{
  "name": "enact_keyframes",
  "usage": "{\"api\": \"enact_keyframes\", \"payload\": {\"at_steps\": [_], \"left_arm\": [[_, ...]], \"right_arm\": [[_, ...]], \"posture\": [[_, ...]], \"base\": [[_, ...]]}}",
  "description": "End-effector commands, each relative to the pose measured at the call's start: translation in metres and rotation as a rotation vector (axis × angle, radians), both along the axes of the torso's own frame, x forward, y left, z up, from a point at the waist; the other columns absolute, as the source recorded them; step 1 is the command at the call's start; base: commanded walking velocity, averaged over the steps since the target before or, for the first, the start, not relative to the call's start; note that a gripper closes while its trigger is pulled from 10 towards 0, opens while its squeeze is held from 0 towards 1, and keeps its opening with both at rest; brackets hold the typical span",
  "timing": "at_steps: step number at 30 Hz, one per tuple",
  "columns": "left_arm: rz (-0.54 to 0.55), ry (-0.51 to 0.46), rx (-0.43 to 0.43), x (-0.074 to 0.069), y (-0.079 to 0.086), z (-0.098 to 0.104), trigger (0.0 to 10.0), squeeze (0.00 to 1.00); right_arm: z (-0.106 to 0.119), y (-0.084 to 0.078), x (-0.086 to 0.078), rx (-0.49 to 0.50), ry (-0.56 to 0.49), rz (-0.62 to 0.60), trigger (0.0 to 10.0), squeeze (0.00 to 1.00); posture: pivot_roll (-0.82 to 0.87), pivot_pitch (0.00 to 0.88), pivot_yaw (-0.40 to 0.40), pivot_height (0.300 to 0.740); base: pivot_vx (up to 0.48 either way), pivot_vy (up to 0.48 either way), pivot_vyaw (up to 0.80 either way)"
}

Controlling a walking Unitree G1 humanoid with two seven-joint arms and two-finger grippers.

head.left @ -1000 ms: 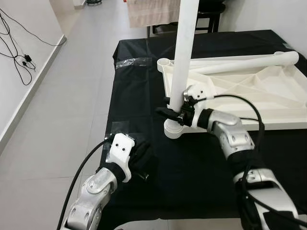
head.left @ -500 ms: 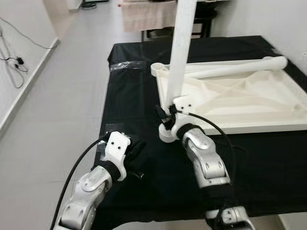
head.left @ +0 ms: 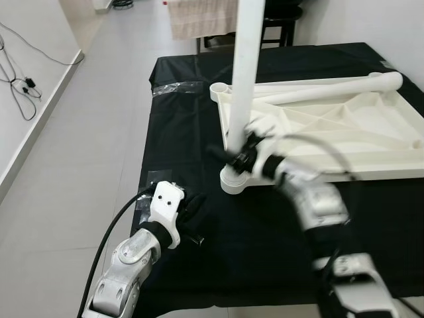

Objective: Building children table

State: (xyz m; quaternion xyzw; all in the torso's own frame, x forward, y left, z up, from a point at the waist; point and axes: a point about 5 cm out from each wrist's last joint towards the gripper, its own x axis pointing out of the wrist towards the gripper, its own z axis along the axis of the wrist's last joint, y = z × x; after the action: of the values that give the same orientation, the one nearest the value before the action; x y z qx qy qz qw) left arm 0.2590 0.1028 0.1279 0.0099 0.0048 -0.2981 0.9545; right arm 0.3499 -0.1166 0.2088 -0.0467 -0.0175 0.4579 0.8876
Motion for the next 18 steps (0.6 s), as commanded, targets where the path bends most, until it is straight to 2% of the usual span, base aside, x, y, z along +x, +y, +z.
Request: {"api": "enact_keyframes", "payload": {"at_steps": [1,5,10,11,15,18], "left_arm": [[-0.009,0.006,0.008,-0.001,-0.001,-0.003,10.0,0.00],[-0.007,0.006,0.005,-0.001,-0.001,-0.003,10.0,0.00],[-0.007,0.006,0.003,-0.001,-0.001,-0.003,10.0,0.00],[-0.007,0.006,0.002,-0.001,-0.001,-0.003,10.0,0.00],[-0.006,0.006,-0.001,-0.001,-0.002,-0.003,10.0,0.00],[-0.006,0.006,-0.006,-0.002,-0.002,-0.004,10.0,0.00]], "right_arm": [[-0.012,0.006,-0.005,-0.008,0.046,0.101,10.0,0.00],[-0.012,-0.001,0.002,-0.025,0.078,0.172,10.0,0.00],[-0.012,-0.004,0.005,-0.027,0.083,0.199,10.0,0.00],[-0.011,-0.004,0.008,-0.019,0.092,0.201,0.0,0.00],[-0.011,-0.005,0.010,-0.008,0.098,0.209,0.0,0.00],[-0.012,-0.008,0.007,-0.006,0.089,0.221,0.0,0.00]], "posture": [[0.01,0.097,0.014,0.740],[0.01,0.099,0.013,0.740],[0.01,0.099,0.013,0.740],[0.01,0.103,0.010,0.740],[0.01,0.104,0.008,0.740],[0.00,0.110,0.010,0.740]], "base": [[0.000,0.000,0.00],[0.000,0.000,0.00],[0.000,0.000,0.00],[0.000,0.000,0.00],[0.000,0.000,0.00],[0.000,0.000,0.00]]}}
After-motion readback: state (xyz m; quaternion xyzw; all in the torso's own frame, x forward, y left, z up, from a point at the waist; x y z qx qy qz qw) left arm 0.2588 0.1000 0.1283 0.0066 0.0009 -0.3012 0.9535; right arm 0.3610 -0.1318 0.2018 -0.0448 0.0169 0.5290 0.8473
